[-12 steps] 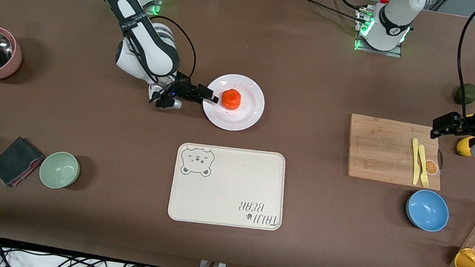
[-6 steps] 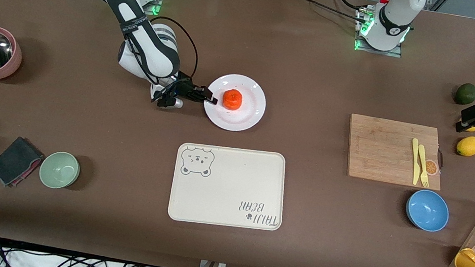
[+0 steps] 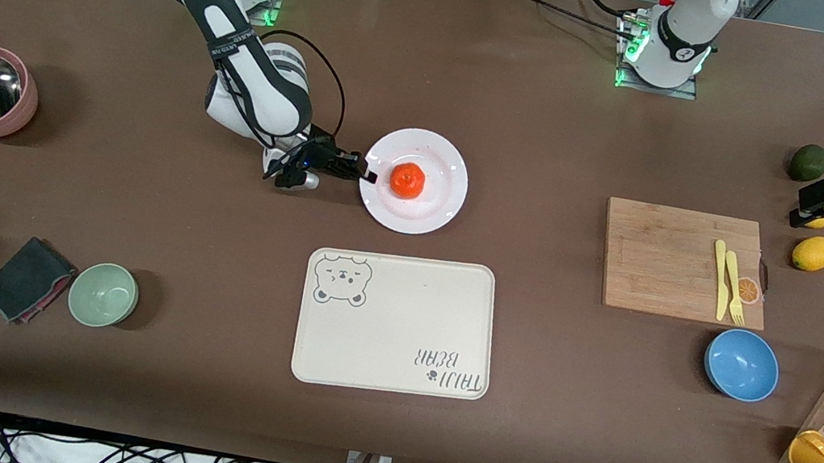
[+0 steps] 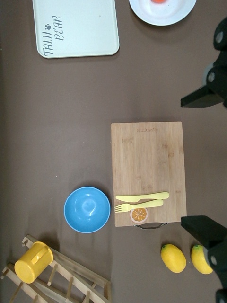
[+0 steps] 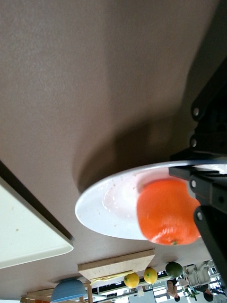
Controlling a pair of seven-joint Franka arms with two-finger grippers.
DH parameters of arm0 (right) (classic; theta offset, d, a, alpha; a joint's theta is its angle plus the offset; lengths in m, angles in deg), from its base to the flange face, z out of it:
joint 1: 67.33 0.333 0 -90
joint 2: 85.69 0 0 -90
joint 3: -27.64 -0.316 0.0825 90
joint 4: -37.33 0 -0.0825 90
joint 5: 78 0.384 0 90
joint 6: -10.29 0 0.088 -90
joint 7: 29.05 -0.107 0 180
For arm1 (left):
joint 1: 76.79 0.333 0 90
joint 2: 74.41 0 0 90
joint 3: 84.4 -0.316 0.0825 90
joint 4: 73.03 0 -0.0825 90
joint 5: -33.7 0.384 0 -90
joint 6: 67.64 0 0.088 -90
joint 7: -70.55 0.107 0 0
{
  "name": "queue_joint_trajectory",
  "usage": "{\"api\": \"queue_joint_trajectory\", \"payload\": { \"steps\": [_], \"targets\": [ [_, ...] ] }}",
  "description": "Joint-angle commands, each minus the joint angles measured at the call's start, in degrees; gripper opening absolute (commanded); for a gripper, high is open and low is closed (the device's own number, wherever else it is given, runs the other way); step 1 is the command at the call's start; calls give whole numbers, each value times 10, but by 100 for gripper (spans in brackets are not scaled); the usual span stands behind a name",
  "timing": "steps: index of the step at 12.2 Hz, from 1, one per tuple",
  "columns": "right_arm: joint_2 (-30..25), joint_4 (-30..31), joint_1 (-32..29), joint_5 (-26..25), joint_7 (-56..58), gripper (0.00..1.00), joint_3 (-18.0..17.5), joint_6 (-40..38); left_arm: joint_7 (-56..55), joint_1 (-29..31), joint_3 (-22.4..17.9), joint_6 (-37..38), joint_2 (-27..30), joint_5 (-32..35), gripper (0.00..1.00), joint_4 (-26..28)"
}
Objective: Place orange and plate with both arms
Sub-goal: 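Slide the plate with the right gripper onto the bear tray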
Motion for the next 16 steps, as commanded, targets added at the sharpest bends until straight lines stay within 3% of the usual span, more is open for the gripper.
{"api": "queue_joint_trajectory", "payload": {
  "steps": [1,5,9,13,14,16],
  "targets": [
    [19,-10,-2,11,14,0,-2,13,0,-2,-1,14,-3,-9,100,-8],
    [16,-45,-2,-1,16,0,0,12,1,-3,0,25,-5,-9,100,-7],
    [24,-138,-8,-13,8,0,19,12,2,-3,0,27,-5,-9,100,-7],
    [149,-315,-2,-16,7,0,38,13,2,-3,0,27,-5,-10,100,-7],
    [176,-353,8,-35,7,0,56,13,1,-3,1,27,-5,-10,100,-7],
    [190,-377,9,-96,-50,0,60,13,1,-3,1,27,-6,-9,100,-7]
  ]
}}
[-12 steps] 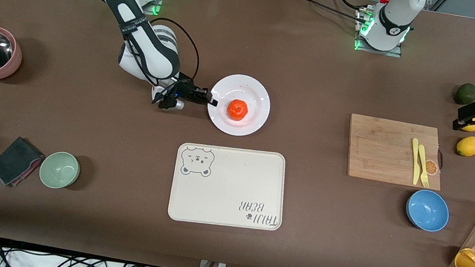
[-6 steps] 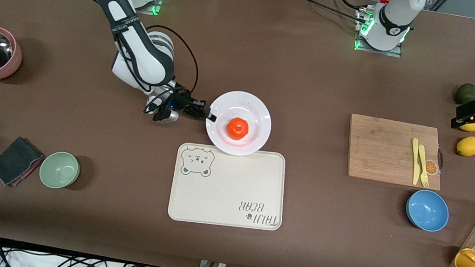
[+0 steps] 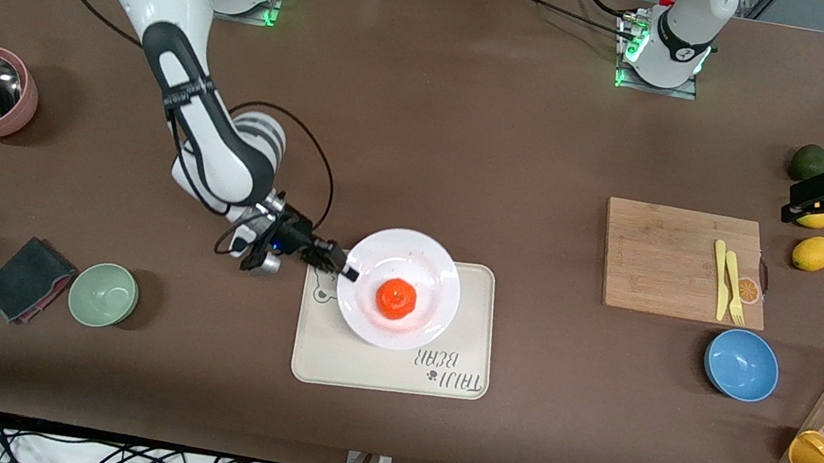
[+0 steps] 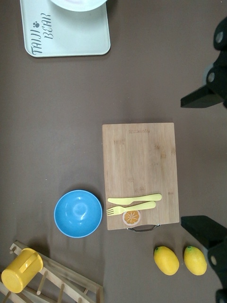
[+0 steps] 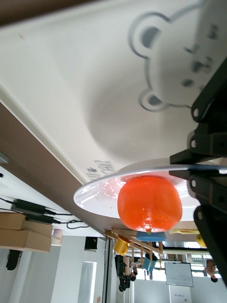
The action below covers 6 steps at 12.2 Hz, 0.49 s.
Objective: Place orange and plate with both arms
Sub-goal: 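Slide the plate with the right gripper onto the bear tray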
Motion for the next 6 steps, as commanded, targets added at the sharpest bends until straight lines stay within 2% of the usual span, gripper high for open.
{"api": "queue_joint_trajectory", "payload": {
  "steps": [1,2,6],
  "targets": [
    [32,-50,9,-82,-80,0,3,6,1,-1,0,8,-2,-9,100,-7],
    [44,-59,9,-111,-100,0,3,8,1,-1,0,8,-3,-10,100,-7],
    [63,-77,11,-118,-103,0,3,8,1,-2,0,8,-6,-9,100,-7]
  ]
}}
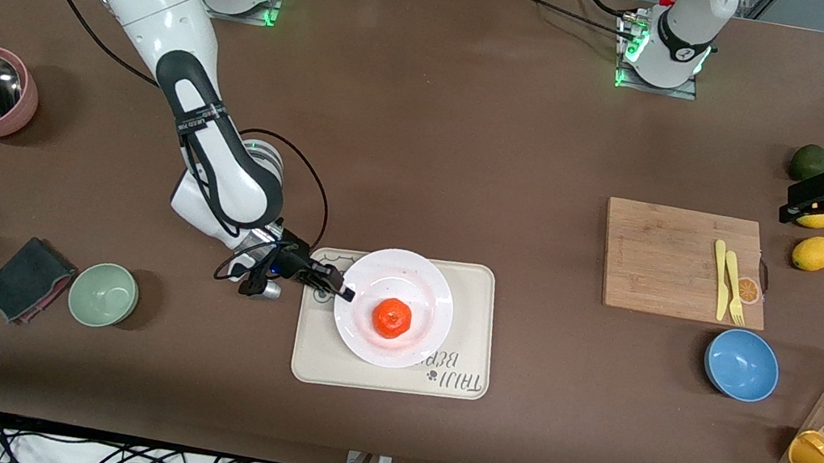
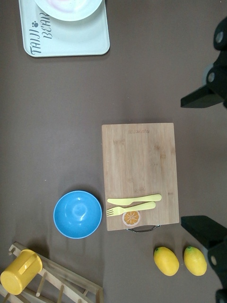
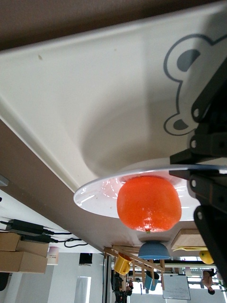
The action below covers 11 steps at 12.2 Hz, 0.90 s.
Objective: Place orange and plate with both arms
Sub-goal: 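Slide the plate with the right gripper onto the bear tray, then open the right gripper and release the plate rim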
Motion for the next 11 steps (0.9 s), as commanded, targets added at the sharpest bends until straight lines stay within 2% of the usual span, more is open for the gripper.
{"api": "queue_joint_trajectory", "payload": {
  "steps": [1,2,3,4,5,7,10,11],
  "targets": [
    [14,-22,5,-14,-8,0,0,6,1,-1,0,7,-3,-9,100,-7],
    [18,-22,5,-14,-7,6,0,6,1,-1,0,7,-3,-9,100,-7],
    [18,-22,5,-14,-6,19,0,6,1,-1,0,7,-3,-10,100,-7],
    [18,-21,4,-14,-7,76,0,6,1,-1,0,7,-3,-9,100,-7],
    [18,-20,3,-15,1,100,0,7,1,-1,0,7,-3,-10,100,-7],
    [15,-21,1,-19,14,100,0,7,2,-1,0,7,-3,-9,100,-7],
    [-17,-9,-3,-123,8,100,20,-6,1,-1,0,7,-3,-10,100,-7],
    [-40,10,-6,-135,7,100,33,-32,2,-1,0,7,-3,-10,100,-7]
  ]
}}
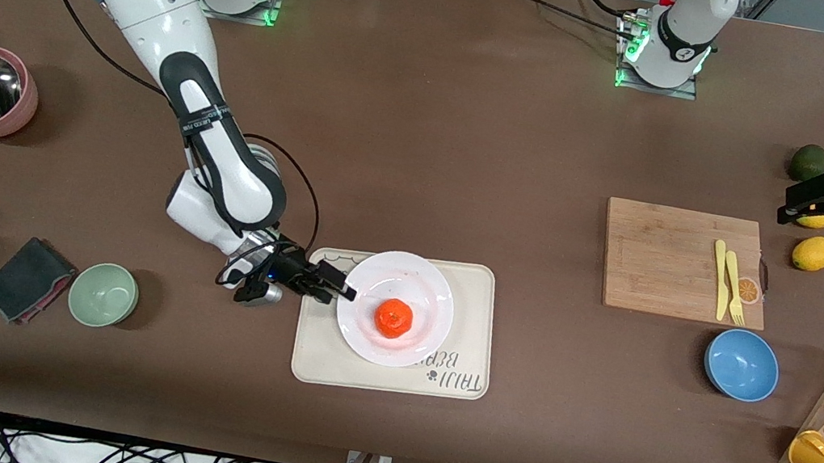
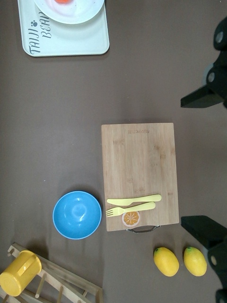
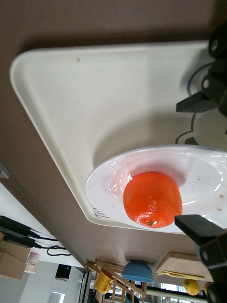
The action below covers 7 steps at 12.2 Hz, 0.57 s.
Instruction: Place orange and plate with both arms
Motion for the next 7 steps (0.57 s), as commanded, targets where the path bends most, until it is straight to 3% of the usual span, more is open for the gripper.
{"api": "queue_joint_trajectory", "payload": {
  "steps": [1,4,7],
  "targets": [
    [-65,41,-4,-44,-1,100,38,-67,2,-1,0,7,-2,-9,100,-7],
    [-155,72,-6,-165,2,100,130,-227,1,-1,0,7,-2,-10,100,-7],
    [-272,163,-54,-224,2,100,148,-286,2,-1,0,7,-2,-10,100,-7]
  ]
}}
